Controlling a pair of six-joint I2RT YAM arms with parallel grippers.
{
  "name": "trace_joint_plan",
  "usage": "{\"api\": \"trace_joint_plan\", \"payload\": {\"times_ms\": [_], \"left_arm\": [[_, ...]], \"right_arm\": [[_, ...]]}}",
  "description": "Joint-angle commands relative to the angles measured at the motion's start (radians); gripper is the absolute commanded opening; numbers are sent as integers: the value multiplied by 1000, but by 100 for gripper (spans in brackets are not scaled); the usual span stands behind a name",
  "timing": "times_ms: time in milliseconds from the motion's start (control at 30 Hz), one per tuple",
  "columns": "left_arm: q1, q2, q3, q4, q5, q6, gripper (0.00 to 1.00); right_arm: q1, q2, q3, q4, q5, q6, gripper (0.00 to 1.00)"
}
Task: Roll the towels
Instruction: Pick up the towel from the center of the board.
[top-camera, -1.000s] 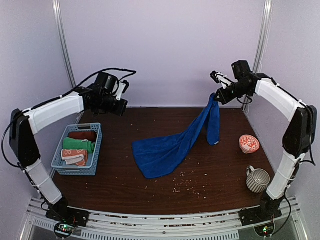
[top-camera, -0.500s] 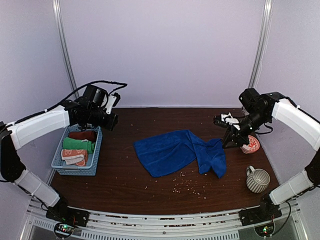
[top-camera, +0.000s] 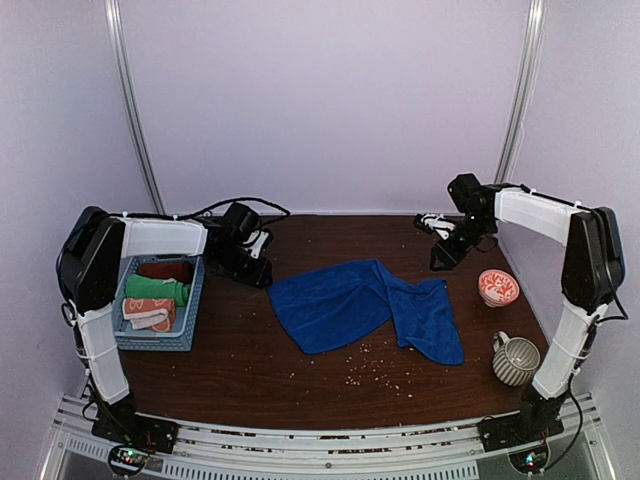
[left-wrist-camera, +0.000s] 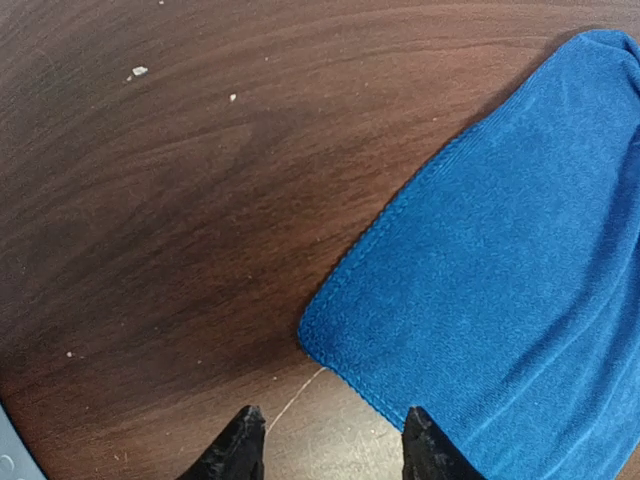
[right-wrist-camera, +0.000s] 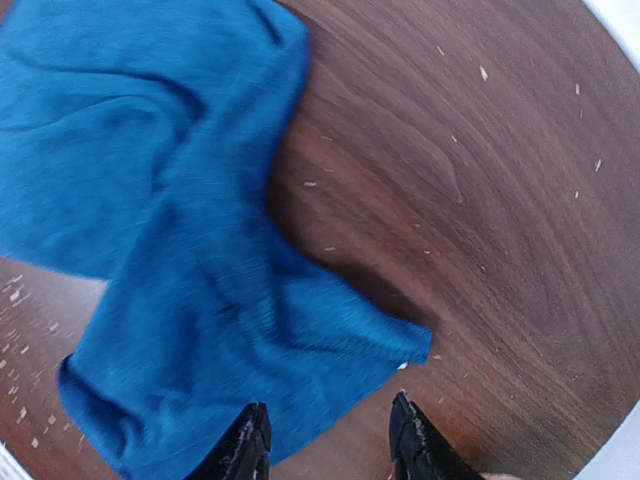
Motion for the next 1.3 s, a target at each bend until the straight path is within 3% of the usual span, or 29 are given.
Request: {"api": "trace_joint_plan", "payload": {"times_ms": [0,233,467,700,833,967,1133,1267], "left_arm": [[10,31,61,18,-2,-32,48],[10,128,100,19,39,-31,48],[8,196,133,-11,31,16,48],[-7,237,118,18,41,42,33],[-19,268,131,20,56,65,19],[-22,265,130,21,62,71,1],[-21,184,130,25,2,83,0],[-17,49,150,24,-97,100,0]], "right_arm": [[-40,86,67,63,119,89,42],[-79,178,117,34,118,74,45],[-82,227,112,-24,112,-68,52],[-81,290,102,-2,145,-90,54],[-81,321,106,32,148,-84,53],[-81,337,108,50,114,-89,40],[-82,304,125,57,74,-75,5],[-87,209,161,63,86,-56,0]]}}
